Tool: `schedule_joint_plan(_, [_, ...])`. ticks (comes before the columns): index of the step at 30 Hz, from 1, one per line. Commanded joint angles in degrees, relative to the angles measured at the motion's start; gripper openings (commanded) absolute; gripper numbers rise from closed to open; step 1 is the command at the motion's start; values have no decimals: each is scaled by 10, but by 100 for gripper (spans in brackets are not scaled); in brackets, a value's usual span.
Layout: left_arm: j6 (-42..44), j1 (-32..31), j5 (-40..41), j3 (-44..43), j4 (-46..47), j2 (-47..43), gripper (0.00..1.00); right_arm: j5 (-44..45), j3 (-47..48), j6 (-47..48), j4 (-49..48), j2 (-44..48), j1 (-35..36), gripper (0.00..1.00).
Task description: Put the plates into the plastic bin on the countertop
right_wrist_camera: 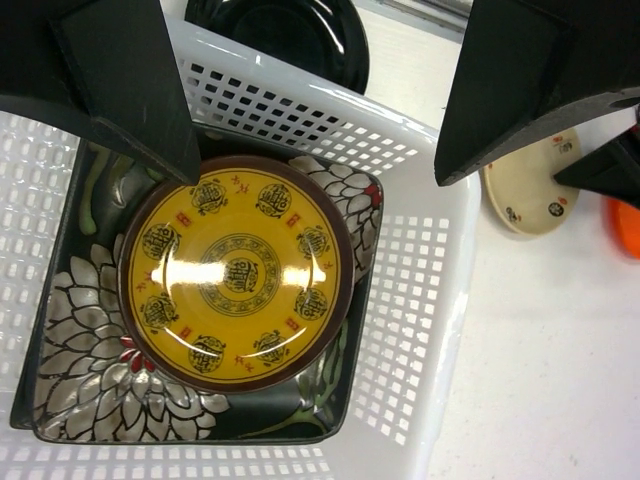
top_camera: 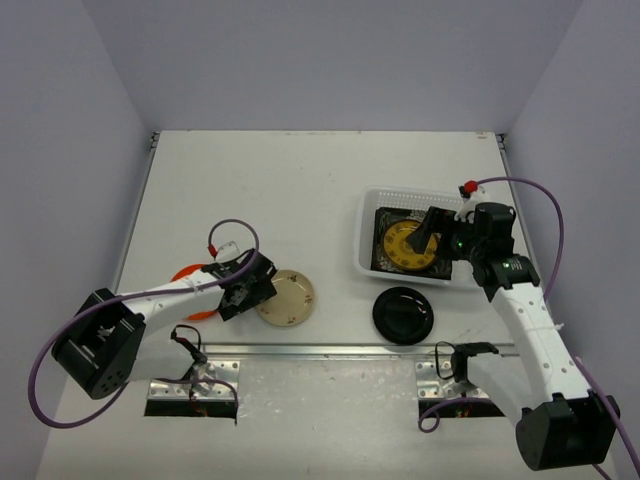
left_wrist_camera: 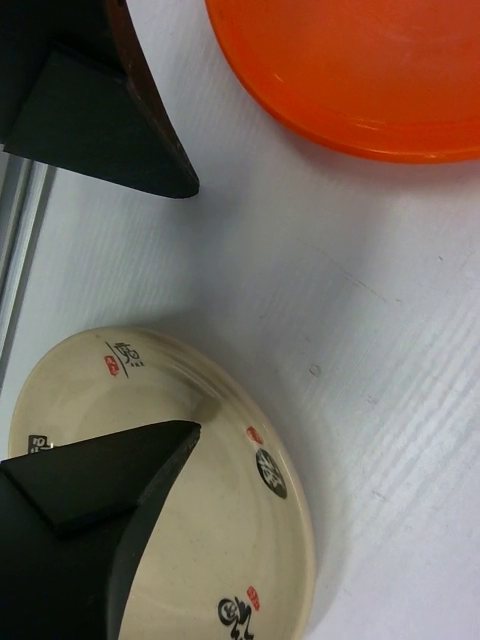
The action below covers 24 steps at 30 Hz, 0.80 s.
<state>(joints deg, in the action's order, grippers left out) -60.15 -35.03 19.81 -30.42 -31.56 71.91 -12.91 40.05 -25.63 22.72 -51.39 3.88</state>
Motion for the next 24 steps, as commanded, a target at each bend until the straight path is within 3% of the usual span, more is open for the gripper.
schedule_joint_plan(1, [20, -4, -45, 36, 103, 3, 88, -33, 0, 5, -22, 12, 0, 99])
schedule_joint_plan(8, [28, -4, -47, 49, 127, 13, 67, -44, 4, 7, -15, 38, 0, 99])
schedule_joint_plan(12, [38, -4, -61, 61, 160, 20, 40, -78, 3, 3, -18, 56, 0, 99])
schedule_joint_plan(13, [40, -4, -63, 61, 160, 23, 40, -87, 2, 2, -20, 56, 0, 99])
schedule_joint_plan(14, [43, -5, -64, 62, 164, 26, 29, -99, 5, 1, -22, 62, 0, 99])
schedule_joint_plan(19, [52, -4, -75, 76, 187, 22, 1, -146, 11, -5, -28, 77, 0, 99])
schedule_joint_plan(24, [68, -4, -97, 116, 245, -32, 0, -176, 9, -17, -38, 85, 0, 99])
